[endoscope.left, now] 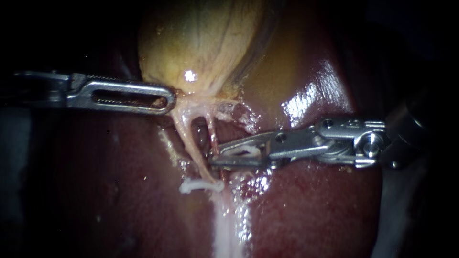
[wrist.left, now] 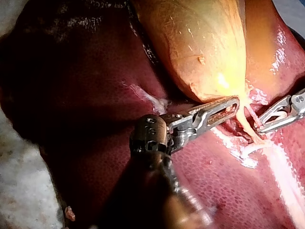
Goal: Clipping second clip left tube
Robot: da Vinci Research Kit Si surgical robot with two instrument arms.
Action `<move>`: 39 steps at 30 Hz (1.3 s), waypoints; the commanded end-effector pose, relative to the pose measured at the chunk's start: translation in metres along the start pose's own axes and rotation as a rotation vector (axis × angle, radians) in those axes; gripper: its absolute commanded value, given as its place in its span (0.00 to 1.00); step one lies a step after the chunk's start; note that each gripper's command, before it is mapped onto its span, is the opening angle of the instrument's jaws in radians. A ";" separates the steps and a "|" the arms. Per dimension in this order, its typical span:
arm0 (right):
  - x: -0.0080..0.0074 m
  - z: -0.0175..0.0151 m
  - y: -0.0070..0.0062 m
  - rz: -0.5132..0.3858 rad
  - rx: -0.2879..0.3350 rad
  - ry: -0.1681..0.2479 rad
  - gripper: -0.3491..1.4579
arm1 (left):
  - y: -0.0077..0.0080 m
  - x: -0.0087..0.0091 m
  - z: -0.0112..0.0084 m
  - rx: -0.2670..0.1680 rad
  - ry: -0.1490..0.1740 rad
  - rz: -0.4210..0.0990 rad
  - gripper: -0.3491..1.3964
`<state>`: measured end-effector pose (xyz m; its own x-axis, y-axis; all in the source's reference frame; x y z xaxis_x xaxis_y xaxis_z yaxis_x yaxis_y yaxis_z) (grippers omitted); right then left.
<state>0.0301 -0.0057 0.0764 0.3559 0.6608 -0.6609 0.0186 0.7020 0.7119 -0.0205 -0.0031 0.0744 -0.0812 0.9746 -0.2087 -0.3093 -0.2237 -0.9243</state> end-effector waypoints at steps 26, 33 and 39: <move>0.0003 0.0002 -0.0002 0.007 -0.045 0.009 0.47 | 0.0000 0.0000 0.0000 0.000 0.000 0.000 0.00; 0.0003 0.0000 -0.0005 0.006 -0.043 0.009 0.47 | 0.0000 -0.0001 -0.0001 0.000 0.000 0.000 0.00; 0.0002 -0.0003 -0.0009 0.005 -0.037 0.008 0.47 | 0.0000 -0.0001 -0.0001 0.000 0.000 0.000 0.00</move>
<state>0.0299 -0.0062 0.0754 0.3485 0.6665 -0.6590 -0.0185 0.7078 0.7061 -0.0205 -0.0032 0.0745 -0.0815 0.9746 -0.2088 -0.3091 -0.2239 -0.9243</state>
